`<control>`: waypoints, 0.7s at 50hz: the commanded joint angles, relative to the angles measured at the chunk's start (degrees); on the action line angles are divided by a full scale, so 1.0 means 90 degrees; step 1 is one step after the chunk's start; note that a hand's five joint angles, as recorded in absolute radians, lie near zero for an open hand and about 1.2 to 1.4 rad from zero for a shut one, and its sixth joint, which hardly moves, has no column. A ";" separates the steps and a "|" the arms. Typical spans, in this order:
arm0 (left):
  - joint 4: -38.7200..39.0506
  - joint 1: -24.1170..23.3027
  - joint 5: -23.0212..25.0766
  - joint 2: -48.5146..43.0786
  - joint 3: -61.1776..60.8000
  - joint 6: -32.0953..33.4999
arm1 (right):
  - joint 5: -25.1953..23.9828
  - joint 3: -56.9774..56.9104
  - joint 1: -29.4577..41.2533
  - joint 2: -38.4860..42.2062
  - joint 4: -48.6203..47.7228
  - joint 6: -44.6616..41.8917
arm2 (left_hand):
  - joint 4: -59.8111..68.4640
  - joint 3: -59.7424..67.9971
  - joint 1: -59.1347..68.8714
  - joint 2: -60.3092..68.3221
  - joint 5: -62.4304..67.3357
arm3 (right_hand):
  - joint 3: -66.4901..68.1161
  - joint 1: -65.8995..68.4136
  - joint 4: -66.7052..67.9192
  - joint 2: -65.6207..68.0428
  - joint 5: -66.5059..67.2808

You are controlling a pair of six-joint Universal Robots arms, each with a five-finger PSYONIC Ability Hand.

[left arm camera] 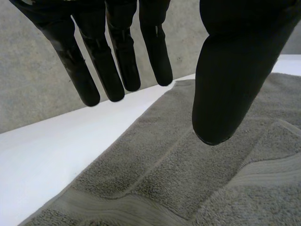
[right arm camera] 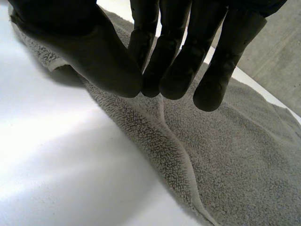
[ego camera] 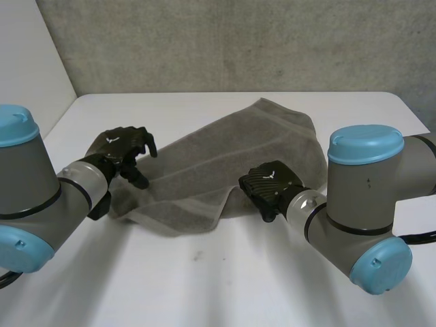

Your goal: Fold the towel.

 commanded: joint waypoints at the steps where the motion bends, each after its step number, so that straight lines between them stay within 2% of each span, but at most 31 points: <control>1: -0.0081 -0.0082 -0.0005 -0.0002 -0.0011 -0.0014 | -0.0010 0.0007 0.0035 0.0031 0.0000 0.0001 | 0.1237 0.1237 0.1240 0.1238 0.1245 | 0.0365 0.0333 0.0350 0.0416 0.0295; 10: -0.0052 -0.0268 -0.0025 -0.0002 -0.0108 -0.0014 | 0.0097 -0.0061 -0.0072 0.0021 -0.0029 0.0030 | 0.0676 0.0676 0.0679 0.0677 0.0684 | 0.0365 0.0333 0.0350 0.0416 0.0295; 15: 0.0007 -0.0823 -0.0084 -0.0129 -0.0099 -0.0034 | 0.0409 -0.0149 -0.0365 0.0021 -0.0029 0.0059 | 0.0732 0.0732 0.0735 0.0733 0.0740 | 0.0365 0.0333 0.0350 0.0416 0.0295; 21: 0.0075 -0.1254 -0.0113 -0.0471 0.0048 -0.0063 | 0.0517 -0.0188 -0.0444 0.0031 -0.0049 0.0069 | 0.0938 0.0938 0.0941 0.0939 0.0946 | 0.0365 0.0333 0.0350 0.0416 0.0295; 23: 0.0085 -0.1527 -0.0287 -0.0675 0.0223 -0.0073 | 0.0546 -0.0188 -0.0502 0.0040 -0.0156 0.0069 | 0.1087 0.1087 0.1090 0.1088 0.1095 | 0.0365 0.0333 0.0350 0.0416 0.0295; 27: 0.0085 -0.1732 -0.0648 -0.0860 0.0398 -0.0083 | 0.0624 -0.0179 -0.0648 0.0031 -0.0322 0.0089 | 0.1088 0.1088 0.1090 0.1088 0.1096 | 0.0365 0.0333 0.0350 0.0416 0.0295; 28: 0.0085 -0.1830 -0.0824 -0.0958 0.0486 -0.0092 | 0.0644 -0.0169 -0.0707 0.0040 -0.0380 0.0089 | 0.1069 0.1069 0.1072 0.1070 0.1077 | -0.0406 -0.0438 -0.0420 -0.0355 -0.0476; 29: 0.0085 -0.1831 -0.0826 -0.0959 0.0487 -0.0093 | 0.0644 -0.0169 -0.0707 0.0040 -0.0381 0.0089 | 0.1069 0.1069 0.1071 0.1069 0.1077 | -0.0414 -0.0445 -0.0428 -0.0362 -0.0484; 31: 0.0114 -0.2025 -0.1098 -0.1173 0.0730 -0.0122 | 0.0654 -0.0169 -0.0814 0.0040 -0.0430 0.0089 | 0.0865 0.0865 0.0867 0.0865 0.0873 | -0.3075 -0.3107 -0.3090 -0.3024 -0.3145; 32: 0.0114 -0.2026 -0.1099 -0.1174 0.0731 -0.0122 | 0.0654 -0.0169 -0.0815 0.0040 -0.0430 0.0089 | 0.0863 0.0863 0.0866 0.0864 0.0871 | -0.3086 -0.3118 -0.3101 -0.3035 -0.3156; 34: 0.0153 -0.2220 -0.1264 -0.1446 0.0984 -0.0151 | 0.0654 -0.0178 -0.0921 0.0050 -0.0430 0.0098 | 0.0658 0.0658 0.0661 0.0659 0.0666 | -0.4908 -0.4940 -0.4923 -0.4857 -0.4978; 35: 0.0153 -0.2221 -0.1265 -0.1447 0.0985 -0.0151 | 0.0654 -0.0178 -0.0922 0.0050 -0.0430 0.0098 | 0.0658 0.0658 0.0660 0.0658 0.0666 | -0.4918 -0.4950 -0.4932 -0.4867 -0.4988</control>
